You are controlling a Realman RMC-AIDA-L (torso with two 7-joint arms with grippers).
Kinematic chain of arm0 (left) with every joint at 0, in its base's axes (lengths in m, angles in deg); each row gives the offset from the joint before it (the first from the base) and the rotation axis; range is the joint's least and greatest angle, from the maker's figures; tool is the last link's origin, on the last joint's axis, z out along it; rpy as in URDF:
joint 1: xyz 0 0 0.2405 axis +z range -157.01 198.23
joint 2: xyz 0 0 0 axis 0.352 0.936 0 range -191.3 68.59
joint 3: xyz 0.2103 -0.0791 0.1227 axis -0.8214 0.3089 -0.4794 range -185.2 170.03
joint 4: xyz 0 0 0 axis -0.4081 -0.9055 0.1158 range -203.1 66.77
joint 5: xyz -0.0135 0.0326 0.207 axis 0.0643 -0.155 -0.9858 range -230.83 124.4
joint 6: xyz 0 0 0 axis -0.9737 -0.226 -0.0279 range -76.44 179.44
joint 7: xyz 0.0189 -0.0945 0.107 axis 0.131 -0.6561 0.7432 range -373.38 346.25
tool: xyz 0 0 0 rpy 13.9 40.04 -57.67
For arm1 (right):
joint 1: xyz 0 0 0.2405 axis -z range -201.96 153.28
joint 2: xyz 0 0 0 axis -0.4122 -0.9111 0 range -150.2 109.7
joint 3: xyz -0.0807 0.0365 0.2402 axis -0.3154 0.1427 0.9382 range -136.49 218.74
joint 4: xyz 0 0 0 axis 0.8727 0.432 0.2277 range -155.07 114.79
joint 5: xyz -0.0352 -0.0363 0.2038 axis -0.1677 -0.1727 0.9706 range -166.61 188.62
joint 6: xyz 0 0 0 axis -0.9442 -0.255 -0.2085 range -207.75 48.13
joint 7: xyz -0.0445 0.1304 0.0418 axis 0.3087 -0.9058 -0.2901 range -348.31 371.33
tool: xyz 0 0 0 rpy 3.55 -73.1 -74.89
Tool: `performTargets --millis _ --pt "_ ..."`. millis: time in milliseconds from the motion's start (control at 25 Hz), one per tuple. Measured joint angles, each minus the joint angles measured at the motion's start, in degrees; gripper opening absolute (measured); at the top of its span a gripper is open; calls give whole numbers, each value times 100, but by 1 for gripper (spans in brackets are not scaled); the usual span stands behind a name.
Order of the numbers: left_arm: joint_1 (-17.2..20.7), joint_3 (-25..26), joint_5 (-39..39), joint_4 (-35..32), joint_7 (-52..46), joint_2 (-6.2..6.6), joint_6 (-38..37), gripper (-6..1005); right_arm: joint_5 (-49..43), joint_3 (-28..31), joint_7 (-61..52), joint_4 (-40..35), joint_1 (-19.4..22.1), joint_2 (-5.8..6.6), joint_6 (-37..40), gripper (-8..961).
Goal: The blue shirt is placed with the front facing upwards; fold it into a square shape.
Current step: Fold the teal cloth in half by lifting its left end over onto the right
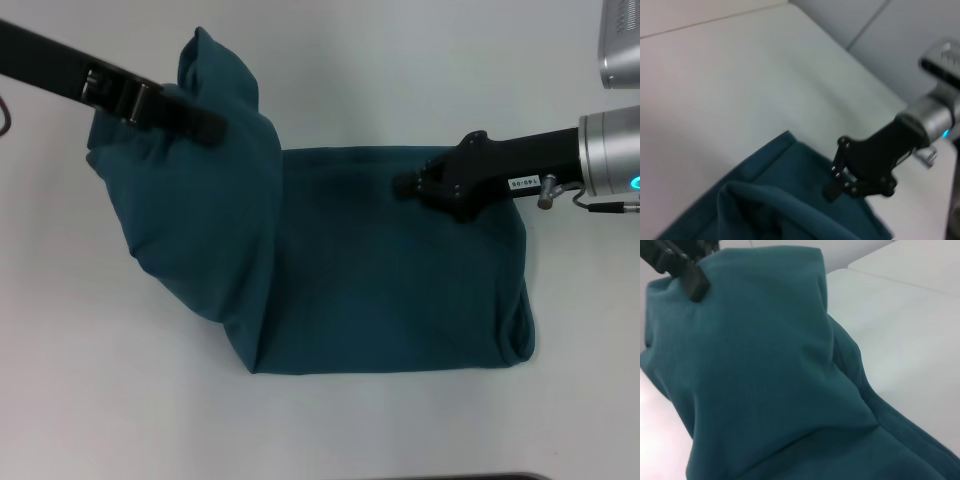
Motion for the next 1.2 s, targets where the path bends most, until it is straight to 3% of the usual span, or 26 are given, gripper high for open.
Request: performTargets --millis 120,400,760,880,1200 --pt "-208 -68 -309 0 569 23 -22 87 0 14 55 -33 0 2 -7 13" --pt "-256 -204 -448 78 1587 -33 -73 87 0 54 82 -126 -32 -14 -13 14" --pt "-242 -527 -496 385 1842 -140 -57 88 0 94 57 -145 -24 -6 -35 13" --pt "-280 -530 -487 489 1821 -201 -27 88 1 96 41 -145 -26 12 -36 13" --pt "-590 -609 -475 1230 1362 -522 -80 88 -6 313 24 -347 175 109 55 14"
